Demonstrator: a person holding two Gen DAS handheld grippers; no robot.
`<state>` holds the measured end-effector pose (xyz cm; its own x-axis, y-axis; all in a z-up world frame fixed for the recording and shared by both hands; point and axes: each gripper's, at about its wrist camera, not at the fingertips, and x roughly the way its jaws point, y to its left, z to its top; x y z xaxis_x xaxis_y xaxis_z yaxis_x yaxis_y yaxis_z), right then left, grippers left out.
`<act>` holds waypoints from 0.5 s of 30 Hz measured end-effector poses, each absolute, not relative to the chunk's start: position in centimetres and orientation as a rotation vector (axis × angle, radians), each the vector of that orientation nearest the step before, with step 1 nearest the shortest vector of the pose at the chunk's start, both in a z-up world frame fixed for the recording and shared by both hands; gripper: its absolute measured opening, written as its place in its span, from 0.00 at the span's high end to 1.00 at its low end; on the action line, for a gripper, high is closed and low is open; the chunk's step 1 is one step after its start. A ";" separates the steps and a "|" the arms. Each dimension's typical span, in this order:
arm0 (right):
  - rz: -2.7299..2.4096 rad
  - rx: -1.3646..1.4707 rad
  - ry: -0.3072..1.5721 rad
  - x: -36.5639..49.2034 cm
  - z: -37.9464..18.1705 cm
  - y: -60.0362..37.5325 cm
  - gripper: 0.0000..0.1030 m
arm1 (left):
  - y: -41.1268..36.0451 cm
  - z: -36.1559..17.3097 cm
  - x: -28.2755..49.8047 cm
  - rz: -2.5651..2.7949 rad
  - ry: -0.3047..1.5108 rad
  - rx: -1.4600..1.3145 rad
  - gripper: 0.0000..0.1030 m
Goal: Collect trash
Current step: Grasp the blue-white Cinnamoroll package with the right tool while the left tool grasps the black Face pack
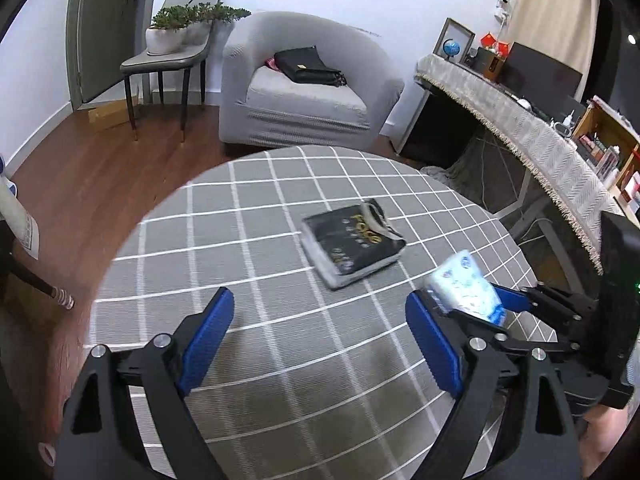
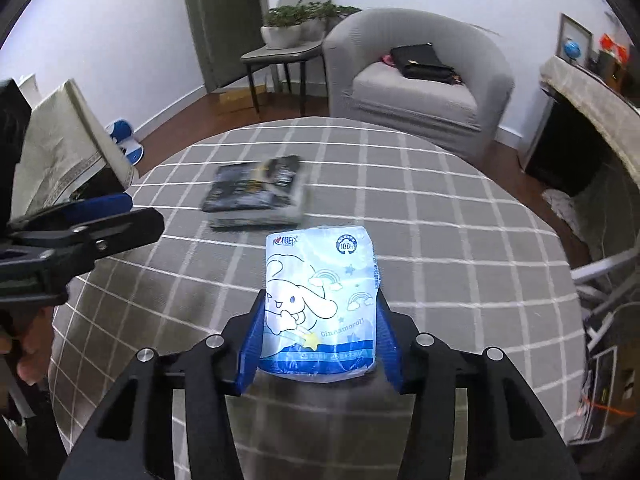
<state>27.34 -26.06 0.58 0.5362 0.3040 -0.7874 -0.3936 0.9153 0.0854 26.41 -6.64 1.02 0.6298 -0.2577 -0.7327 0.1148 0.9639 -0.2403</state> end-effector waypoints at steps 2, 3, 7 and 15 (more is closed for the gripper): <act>0.411 -0.089 0.910 27.2 0.8 -27.5 0.51 | -7.7 0.9 26.6 -0.215 0.864 -0.181 0.13; 0.410 -0.081 0.908 27.1 0.8 -28.0 0.51 | -8.2 0.9 26.7 -0.205 0.862 -0.178 0.13; 0.408 -0.046 0.897 26.5 1.1 -30.1 0.51 | -10.0 0.9 27.4 -0.161 0.870 -0.162 0.13; 0.402 0.004 0.893 26.1 1.3 -32.8 0.51 | -12.4 -0.5 30.5 -0.097 0.939 -0.136 0.12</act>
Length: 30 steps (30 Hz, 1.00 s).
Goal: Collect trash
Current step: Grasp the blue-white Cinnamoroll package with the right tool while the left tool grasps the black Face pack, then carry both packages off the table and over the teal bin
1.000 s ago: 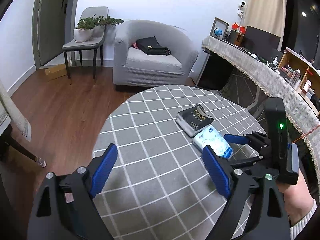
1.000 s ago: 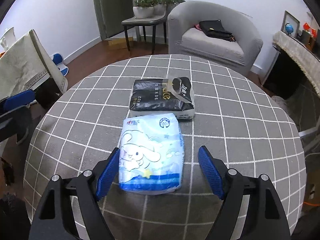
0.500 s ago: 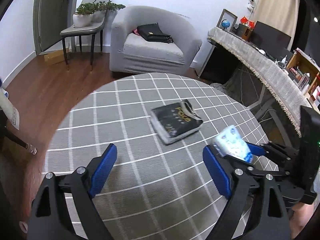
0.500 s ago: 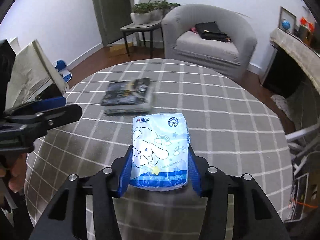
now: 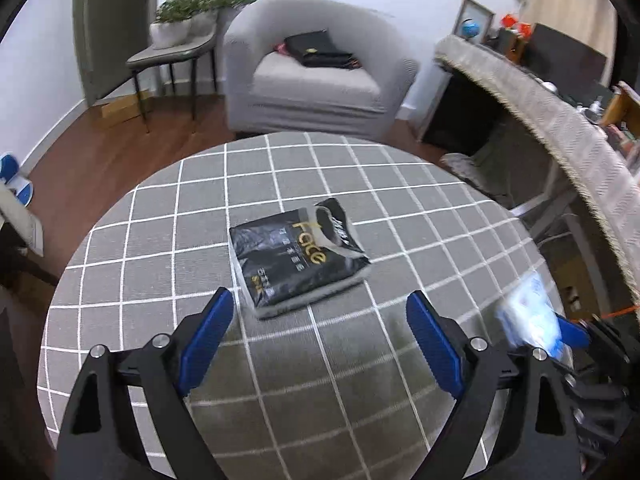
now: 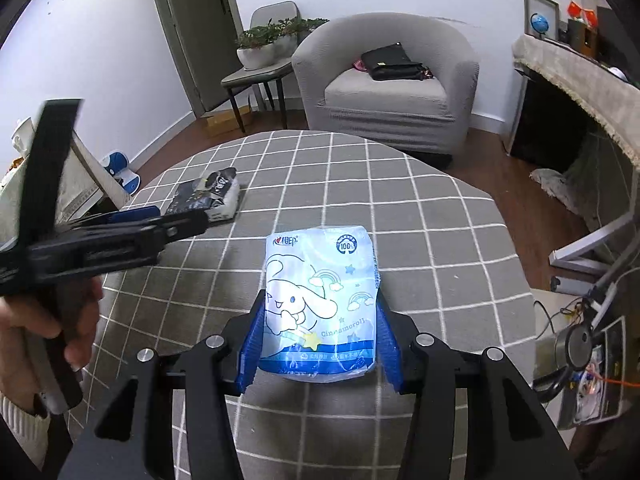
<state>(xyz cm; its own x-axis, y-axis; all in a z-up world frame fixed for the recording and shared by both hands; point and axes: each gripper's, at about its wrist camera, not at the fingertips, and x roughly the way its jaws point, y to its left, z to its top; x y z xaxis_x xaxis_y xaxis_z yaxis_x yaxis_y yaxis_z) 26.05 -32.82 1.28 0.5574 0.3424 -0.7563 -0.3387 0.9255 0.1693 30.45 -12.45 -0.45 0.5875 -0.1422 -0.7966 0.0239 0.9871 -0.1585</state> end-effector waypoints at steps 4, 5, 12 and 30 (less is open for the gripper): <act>0.403 0.024 0.893 26.2 1.3 -33.0 0.51 | -12.9 -0.9 31.8 -0.049 0.965 -0.129 0.12; 0.406 0.026 0.891 26.2 1.4 -33.0 0.51 | -13.0 -0.9 32.2 -0.037 0.969 -0.131 0.12; 0.411 0.030 0.894 26.1 1.2 -32.7 0.51 | -12.6 -1.2 34.1 0.027 1.002 -0.156 0.12; 0.408 0.025 0.903 26.0 1.0 -30.3 0.51 | -10.9 -0.3 31.8 -0.007 0.940 -0.136 0.28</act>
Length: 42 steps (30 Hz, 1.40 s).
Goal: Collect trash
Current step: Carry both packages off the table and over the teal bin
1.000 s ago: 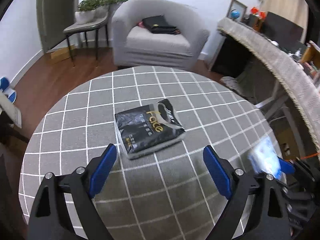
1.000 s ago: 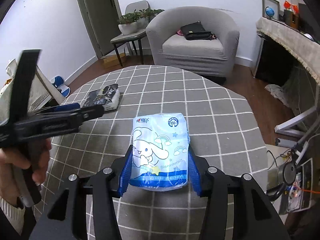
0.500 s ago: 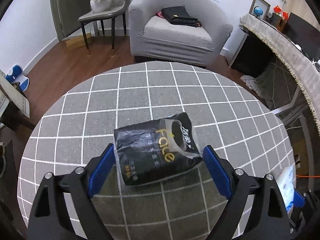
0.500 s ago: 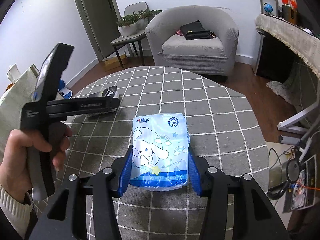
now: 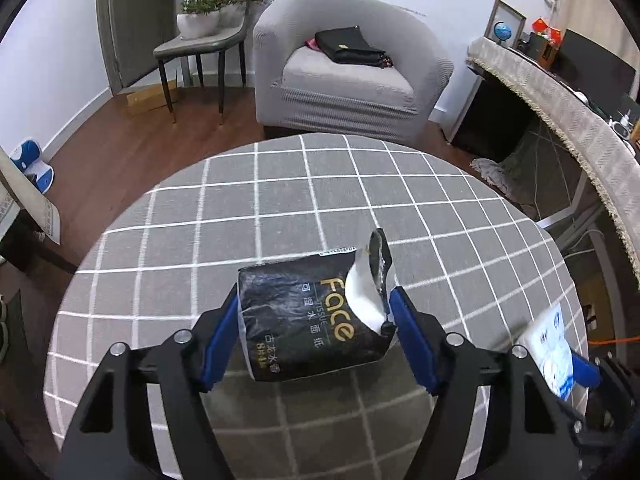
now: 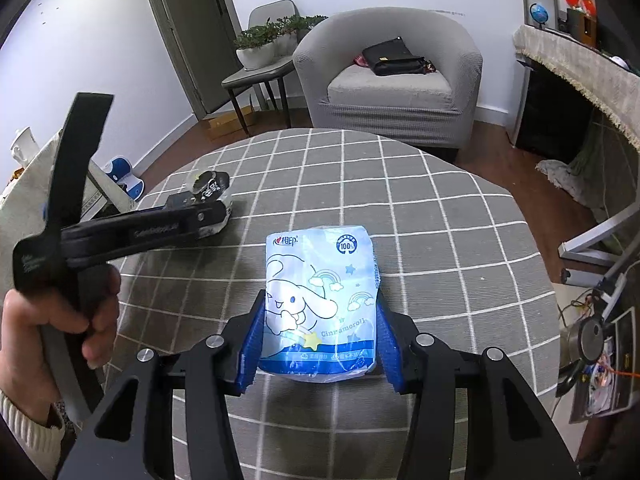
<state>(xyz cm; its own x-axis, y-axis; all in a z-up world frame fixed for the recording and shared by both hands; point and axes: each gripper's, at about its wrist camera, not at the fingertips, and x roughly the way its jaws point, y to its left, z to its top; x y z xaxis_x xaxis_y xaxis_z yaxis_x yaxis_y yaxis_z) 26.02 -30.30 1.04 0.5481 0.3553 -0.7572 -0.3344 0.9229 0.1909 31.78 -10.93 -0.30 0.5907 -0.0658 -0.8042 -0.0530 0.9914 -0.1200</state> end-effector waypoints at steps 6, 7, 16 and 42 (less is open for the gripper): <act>0.400 0.042 0.897 24.1 1.0 -30.2 0.51 | -10.3 0.6 28.6 -0.056 0.891 -0.119 0.28; 0.397 0.047 0.895 23.7 1.0 -30.3 0.51 | -10.2 0.7 28.0 -0.063 0.885 -0.113 0.28; 0.395 0.065 0.869 20.1 1.3 -30.1 0.51 | -11.0 1.0 22.8 -0.111 0.862 -0.055 0.28; 0.450 -0.033 0.840 18.1 2.3 -20.4 0.51 | -0.7 1.7 14.9 -0.074 0.843 -0.090 0.28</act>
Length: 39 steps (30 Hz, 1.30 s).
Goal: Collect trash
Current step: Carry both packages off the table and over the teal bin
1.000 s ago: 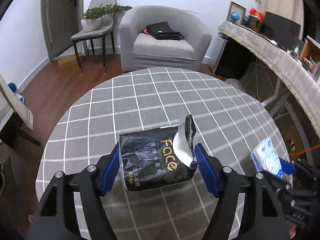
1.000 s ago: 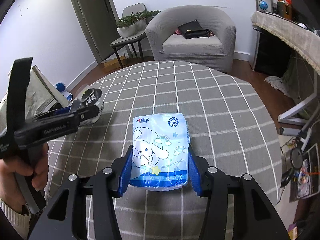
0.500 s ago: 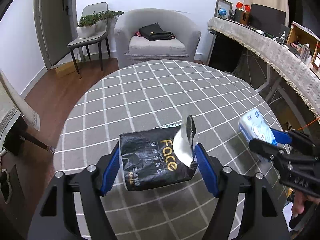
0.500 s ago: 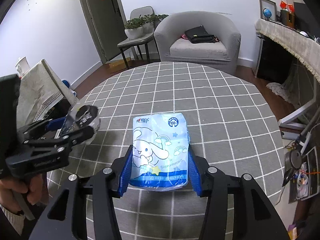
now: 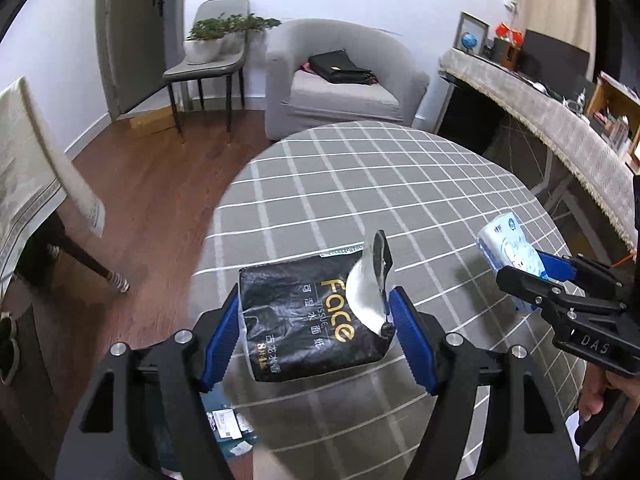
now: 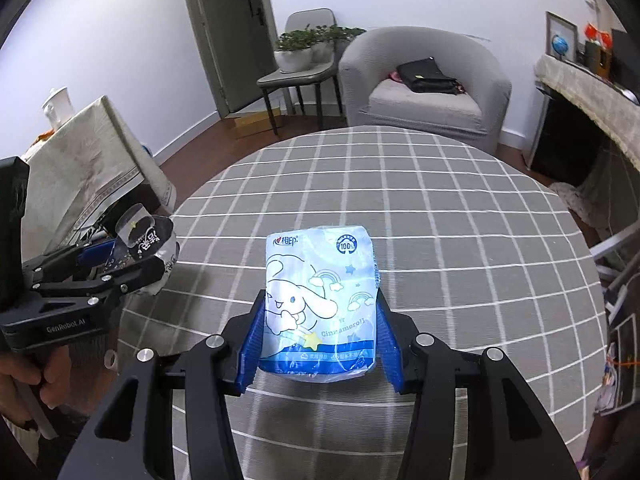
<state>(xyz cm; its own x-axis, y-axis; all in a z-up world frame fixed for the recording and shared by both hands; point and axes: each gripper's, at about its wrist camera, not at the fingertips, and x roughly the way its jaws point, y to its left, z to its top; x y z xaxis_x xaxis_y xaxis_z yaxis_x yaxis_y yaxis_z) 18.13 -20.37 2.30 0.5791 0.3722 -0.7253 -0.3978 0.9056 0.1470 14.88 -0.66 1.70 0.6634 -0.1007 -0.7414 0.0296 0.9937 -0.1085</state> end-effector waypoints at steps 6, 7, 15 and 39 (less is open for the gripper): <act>0.497 -0.058 0.819 16.4 2.5 -17.0 0.51 | 3.4 1.0 12.7 -0.021 0.859 -0.126 0.28; 0.506 -0.065 0.810 16.0 2.6 -16.5 0.51 | 4.3 1.1 12.0 -0.018 0.851 -0.143 0.28; 0.586 -0.051 0.742 13.3 4.0 -11.9 0.51 | 10.9 0.7 7.7 0.108 0.837 -0.163 0.28; 0.784 -0.174 0.793 11.1 1.1 3.6 0.51 | 22.1 -8.5 5.2 0.216 1.062 -0.257 0.28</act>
<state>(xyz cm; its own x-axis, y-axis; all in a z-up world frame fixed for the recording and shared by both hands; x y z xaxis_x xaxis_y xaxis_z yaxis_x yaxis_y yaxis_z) 11.15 3.59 1.09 0.4415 0.5656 -0.6966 -0.6894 0.7107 0.1400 5.19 22.12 -8.46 0.4710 0.0515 -0.8806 -0.2972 0.9492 -0.1035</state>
